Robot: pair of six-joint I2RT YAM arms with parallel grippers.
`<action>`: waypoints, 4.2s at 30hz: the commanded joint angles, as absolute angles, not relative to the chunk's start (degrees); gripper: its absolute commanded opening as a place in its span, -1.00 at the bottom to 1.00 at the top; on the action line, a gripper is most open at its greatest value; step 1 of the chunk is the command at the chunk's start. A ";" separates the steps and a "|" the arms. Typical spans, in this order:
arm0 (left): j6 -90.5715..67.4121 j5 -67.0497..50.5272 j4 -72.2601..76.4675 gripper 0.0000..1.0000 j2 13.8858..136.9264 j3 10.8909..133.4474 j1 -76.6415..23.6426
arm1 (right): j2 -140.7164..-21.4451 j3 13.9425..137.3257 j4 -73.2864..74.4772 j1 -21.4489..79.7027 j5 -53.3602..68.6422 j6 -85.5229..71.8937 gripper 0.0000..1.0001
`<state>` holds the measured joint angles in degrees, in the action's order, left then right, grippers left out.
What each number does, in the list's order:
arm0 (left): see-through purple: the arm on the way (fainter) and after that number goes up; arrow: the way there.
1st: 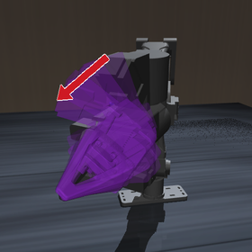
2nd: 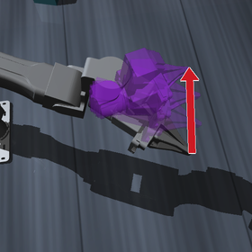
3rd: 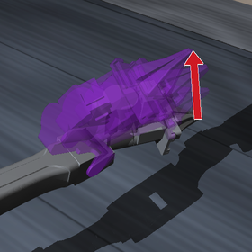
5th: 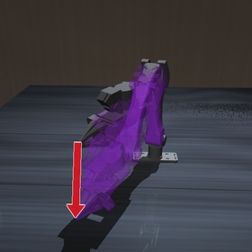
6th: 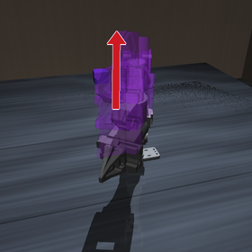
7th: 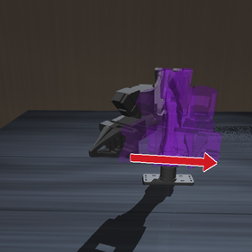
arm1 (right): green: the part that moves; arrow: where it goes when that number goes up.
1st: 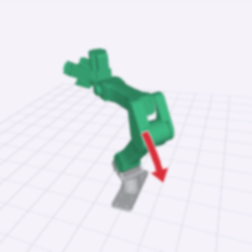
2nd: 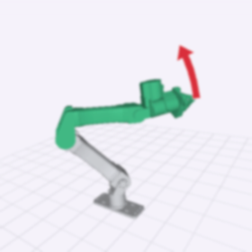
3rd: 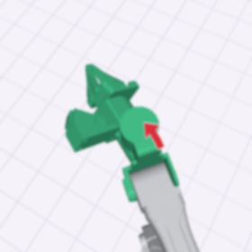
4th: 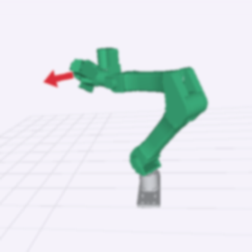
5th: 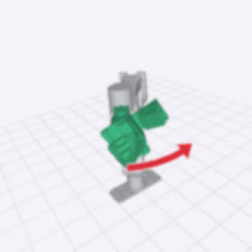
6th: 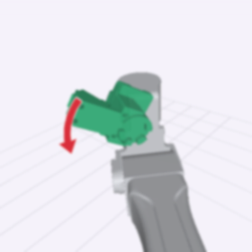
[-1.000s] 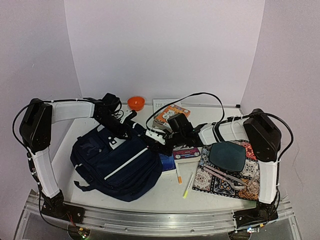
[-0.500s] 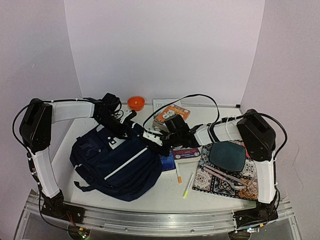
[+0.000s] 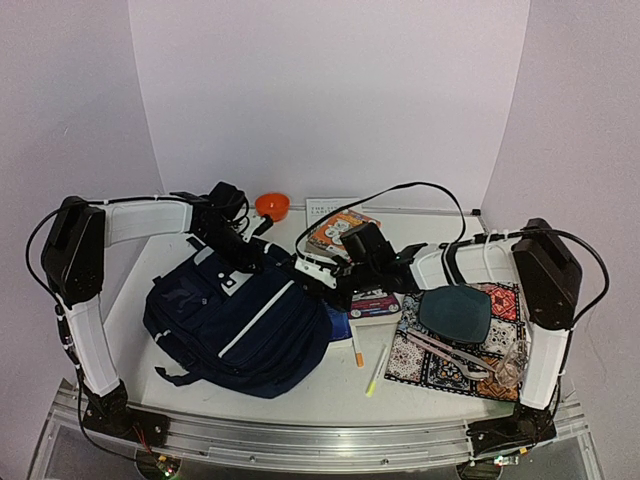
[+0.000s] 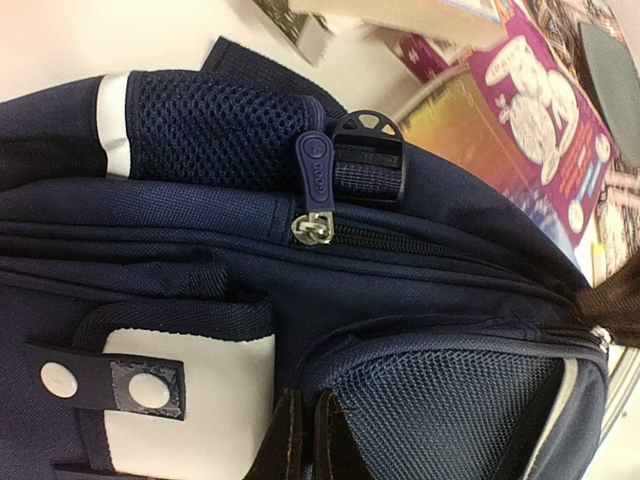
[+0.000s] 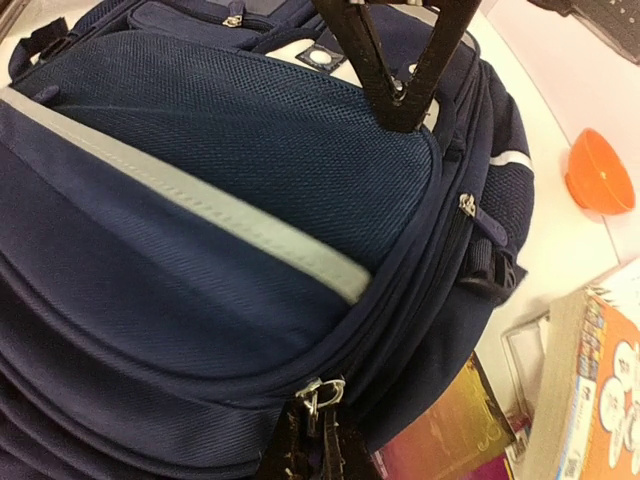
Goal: Pack the student bag
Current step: Unzip the second largest pocket of the student bag, then hold the second largest pocket of the student bag.
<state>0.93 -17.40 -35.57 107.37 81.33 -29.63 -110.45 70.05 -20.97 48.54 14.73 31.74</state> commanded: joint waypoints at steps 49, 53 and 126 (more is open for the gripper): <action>-41.95 3.78 -15.49 -1.00 104.25 83.66 -23.45 | -120.98 99.35 15.91 72.48 3.35 -2.10 -1.00; -44.72 4.61 -12.64 -1.00 102.41 81.08 -23.47 | -120.30 96.93 16.09 72.61 1.29 -3.10 -1.00; -36.75 11.21 -20.42 0.28 84.56 44.55 -33.54 | -127.46 103.50 2.78 48.41 27.61 -24.39 -0.97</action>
<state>-41.13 8.26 -24.89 81.20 42.36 -33.91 -131.16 105.45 5.97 47.18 22.18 -23.15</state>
